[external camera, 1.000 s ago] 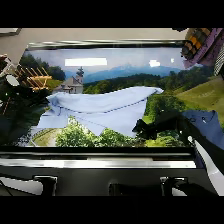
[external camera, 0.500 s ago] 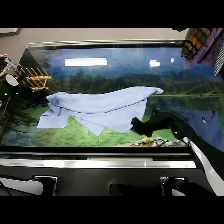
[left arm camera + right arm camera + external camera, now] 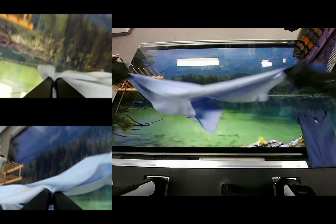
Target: Fold the clothes and pants, and hang the long-sleeved shirts on hangers.
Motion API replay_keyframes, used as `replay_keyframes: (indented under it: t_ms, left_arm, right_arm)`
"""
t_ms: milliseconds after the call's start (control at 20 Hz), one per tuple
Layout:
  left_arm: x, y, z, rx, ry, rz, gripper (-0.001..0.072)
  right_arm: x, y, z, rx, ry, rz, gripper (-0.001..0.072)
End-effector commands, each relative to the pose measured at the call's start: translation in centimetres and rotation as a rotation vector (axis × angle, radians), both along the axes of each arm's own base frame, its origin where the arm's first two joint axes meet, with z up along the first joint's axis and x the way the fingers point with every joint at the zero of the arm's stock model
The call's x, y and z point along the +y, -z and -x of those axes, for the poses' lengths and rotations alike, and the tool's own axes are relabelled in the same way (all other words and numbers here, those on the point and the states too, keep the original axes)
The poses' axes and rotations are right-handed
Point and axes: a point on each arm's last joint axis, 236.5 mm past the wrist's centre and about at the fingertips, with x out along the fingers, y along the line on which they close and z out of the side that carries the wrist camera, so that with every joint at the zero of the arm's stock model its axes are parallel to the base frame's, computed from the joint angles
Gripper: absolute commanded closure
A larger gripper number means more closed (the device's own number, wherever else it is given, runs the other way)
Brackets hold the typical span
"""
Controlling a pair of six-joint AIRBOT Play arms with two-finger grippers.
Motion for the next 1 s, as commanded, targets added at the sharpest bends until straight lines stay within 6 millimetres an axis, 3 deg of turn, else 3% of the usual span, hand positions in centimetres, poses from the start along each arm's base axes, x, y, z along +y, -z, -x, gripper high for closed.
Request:
replay_keyframes:
  t_ms: [0, 100, 200, 300, 400, 550, 700, 750, 850, 950]
  left_arm:
    - [-0.5, -12.3, 6.7, -0.286, -0.053, -0.057, 0.0693]
    - [-1.0, -16.3, 11.3, -0.388, -0.1, -0.065, 0.0693]
    - [-1.0, -18.4, 14.9, -0.443, -0.153, -0.084, 0.0693]
    - [-0.5, -19.3, 17.3, -0.469, -0.2, -0.11, 0.0693]
    - [-0.3, -19.2, 17.9, -0.461, -0.211, -0.123, 0.0693]
    - [0.0, -16.7, 15.9, -0.363, -0.199, -0.098, 0.0693]
    - [-0.4, -11.6, 10.4, -0.202, -0.119, -0.047, 0.0693]
    - [-0.7, -9.2, 8.1, -0.136, -0.086, -0.036, 0.0693]
    - [-1.8, -2.4, 2.8, 0.032, -0.029, -0.001, 0.0693]
    - [-3.0, 6.0, -2.2, 0.198, 0.015, 0.027, 0.0693]
  right_arm:
    - [-2.0, -12.1, 9.0, -0.292, 0.1, 0.181, 0.0683]
    - [-3.0, -15.8, 13.0, -0.379, 0.191, 0.224, 0.0683]
    - [-4.6, -18.3, 15.5, -0.424, 0.303, 0.199, 0.0683]
    - [-5.5, -19.6, 16.5, -0.44, 0.362, 0.177, 0.0683]
    - [-5.9, -18.8, 15.3, -0.388, 0.37, 0.14, 0.0683]
    - [-6.6, -13.9, 10.5, -0.172, 0.348, 0.121, 0.0683]
    - [-7.8, -6.6, 3.6, 0.1, 0.303, 0.126, 0.0682]
    - [-7.9, -3.8, 1.0, 0.185, 0.267, 0.129, 0.0682]
    - [-8.0, 2.1, -4.1, 0.329, 0.193, 0.122, 0.0682]
    - [-7.7, 8.8, -8.7, 0.472, 0.136, 0.084, 0.0682]
